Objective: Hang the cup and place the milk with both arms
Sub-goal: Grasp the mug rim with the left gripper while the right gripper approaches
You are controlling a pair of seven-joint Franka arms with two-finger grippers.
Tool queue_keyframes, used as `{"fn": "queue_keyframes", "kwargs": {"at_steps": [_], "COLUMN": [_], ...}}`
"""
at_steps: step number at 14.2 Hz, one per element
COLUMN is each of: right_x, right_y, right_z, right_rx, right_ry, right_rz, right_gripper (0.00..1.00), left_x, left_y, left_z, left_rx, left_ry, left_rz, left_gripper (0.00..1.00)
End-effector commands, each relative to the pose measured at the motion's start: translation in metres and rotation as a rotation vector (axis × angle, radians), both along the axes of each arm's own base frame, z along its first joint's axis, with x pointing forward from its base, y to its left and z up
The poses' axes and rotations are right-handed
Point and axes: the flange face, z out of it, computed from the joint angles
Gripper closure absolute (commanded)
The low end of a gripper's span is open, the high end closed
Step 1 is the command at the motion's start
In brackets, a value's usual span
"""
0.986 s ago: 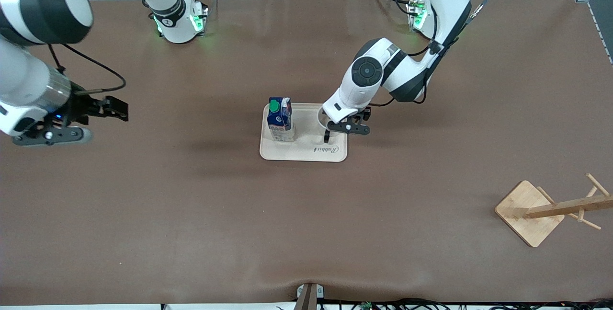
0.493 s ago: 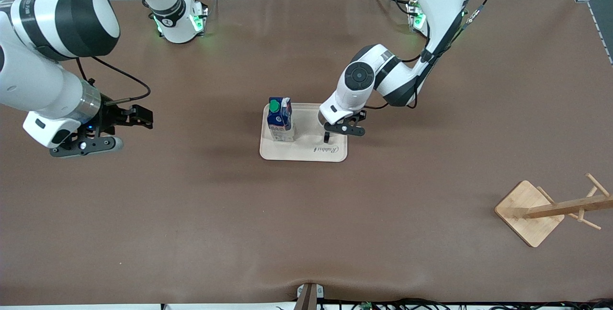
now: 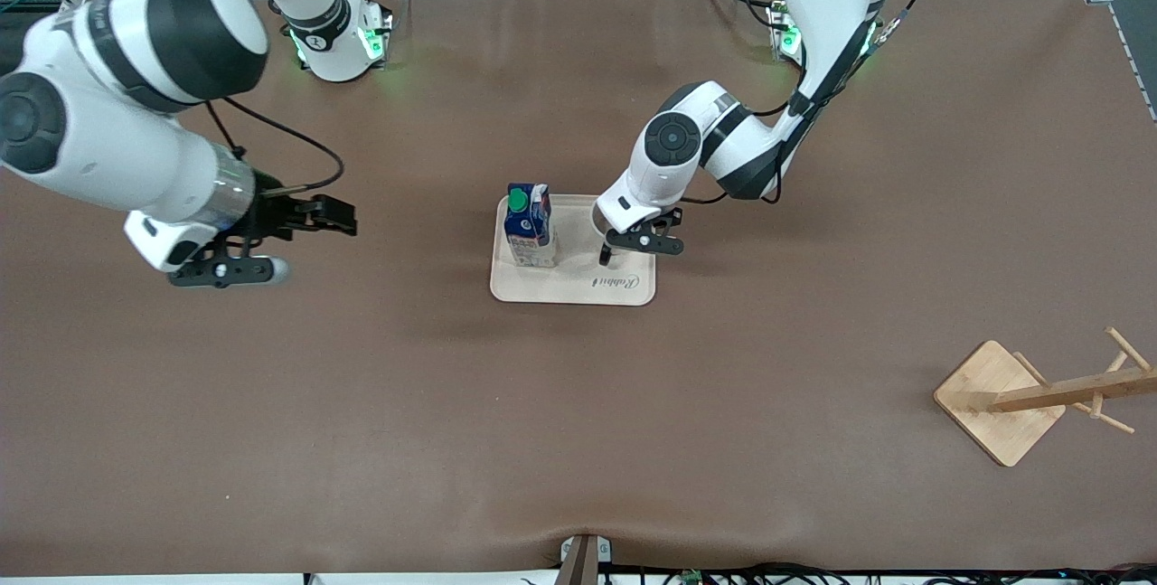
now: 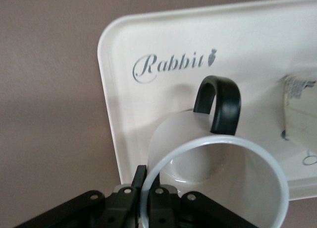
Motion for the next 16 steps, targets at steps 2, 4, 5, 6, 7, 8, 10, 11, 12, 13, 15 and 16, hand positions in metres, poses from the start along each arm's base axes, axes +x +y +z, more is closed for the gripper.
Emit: {"fn": "queue_keyframes", "kwargs": {"at_steps": [2,4,5,6,7,8,10,11,12,13,15,16], "right_x": [-0.007,-0.012,-0.015,-0.02,-0.024,-0.027,-0.032,-0.036,-0.041,-0.041,-0.048,-0.049], "right_y": [0.055,0.08,0.092,0.106,0.118,0.127,0.147,0.161,0.176,0.182,0.198,0.203], "right_z": [-0.01,-0.023,-0.027,-0.035,-0.043,-0.05,-0.059,-0.066,-0.077,-0.085,-0.096,-0.1], "right_rx": [-0.005,-0.008,-0.008,-0.012,-0.019,-0.026,-0.031,-0.033,-0.039,-0.039,-0.021,-0.022], "right_ry": [0.007,0.007,0.008,0.016,0.026,0.037,0.033,0.026,0.025,0.024,0.044,0.045], "right_rz": [-0.064,-0.031,-0.015,0.006,0.026,0.031,0.01,0.0,-0.003,-0.002,0.006,0.01], "right_gripper": [0.0,0.0,0.0,0.0,0.0,0.0,0.0,0.0,0.0,0.0,0.0,0.0], "left_x": [0.022,0.032,0.036,0.042,0.05,0.057,0.072,0.079,0.084,0.09,0.101,0.106], "left_y": [0.023,0.042,0.05,0.062,0.08,0.101,0.147,0.173,0.198,0.225,0.281,0.307], "left_z": [0.08,0.121,0.145,0.165,0.187,0.205,0.236,0.249,0.261,0.269,0.286,0.296], "left_rx": [0.004,0.014,0.026,0.056,0.083,0.107,0.124,0.133,0.139,0.14,0.157,0.162], "left_ry": [-0.111,-0.146,-0.157,-0.144,-0.133,-0.124,-0.135,-0.141,-0.147,-0.144,-0.108,-0.087], "left_rz": [0.048,0.067,0.08,0.087,0.088,0.086,0.032,-0.005,-0.031,-0.053,-0.07,-0.059], "left_gripper": [1.0,1.0,1.0,1.0,1.0,1.0,1.0,1.0,1.0,1.0,1.0,1.0]}}
